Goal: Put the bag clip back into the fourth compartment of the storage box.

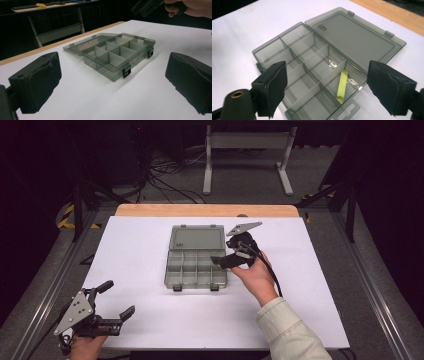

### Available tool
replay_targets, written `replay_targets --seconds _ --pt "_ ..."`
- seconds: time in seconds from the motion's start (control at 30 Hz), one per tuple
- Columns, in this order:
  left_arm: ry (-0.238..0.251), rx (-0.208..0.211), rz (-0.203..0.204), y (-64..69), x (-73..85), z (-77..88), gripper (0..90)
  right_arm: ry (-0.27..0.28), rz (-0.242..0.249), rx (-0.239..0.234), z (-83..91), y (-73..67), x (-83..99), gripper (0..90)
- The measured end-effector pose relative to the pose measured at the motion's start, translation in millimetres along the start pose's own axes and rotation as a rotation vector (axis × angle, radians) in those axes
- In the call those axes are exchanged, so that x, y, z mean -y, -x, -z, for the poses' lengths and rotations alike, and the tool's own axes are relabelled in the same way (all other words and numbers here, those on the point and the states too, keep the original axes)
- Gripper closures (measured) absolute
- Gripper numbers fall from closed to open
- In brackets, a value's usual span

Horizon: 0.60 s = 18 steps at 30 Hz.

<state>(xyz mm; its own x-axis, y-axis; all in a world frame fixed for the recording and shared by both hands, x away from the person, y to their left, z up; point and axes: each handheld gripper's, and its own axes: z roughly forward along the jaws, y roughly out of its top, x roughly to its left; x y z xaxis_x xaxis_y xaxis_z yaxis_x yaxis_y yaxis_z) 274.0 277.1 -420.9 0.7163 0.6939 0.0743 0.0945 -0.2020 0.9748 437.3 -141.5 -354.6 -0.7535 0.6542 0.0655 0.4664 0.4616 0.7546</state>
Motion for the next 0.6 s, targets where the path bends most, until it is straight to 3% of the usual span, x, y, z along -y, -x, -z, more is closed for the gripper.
replay_targets --seconds 0.23,0.6 --pt "-0.001 0.001 0.001 0.6 -0.1 -0.4 1.1 0.035 0.036 -0.003 20.5 -11.5 0.6 15.2" --pt "0.000 0.001 0.003 0.4 -0.2 -0.4 1.0 0.085 0.055 0.000 44.6 -18.5 10.6 11.3"
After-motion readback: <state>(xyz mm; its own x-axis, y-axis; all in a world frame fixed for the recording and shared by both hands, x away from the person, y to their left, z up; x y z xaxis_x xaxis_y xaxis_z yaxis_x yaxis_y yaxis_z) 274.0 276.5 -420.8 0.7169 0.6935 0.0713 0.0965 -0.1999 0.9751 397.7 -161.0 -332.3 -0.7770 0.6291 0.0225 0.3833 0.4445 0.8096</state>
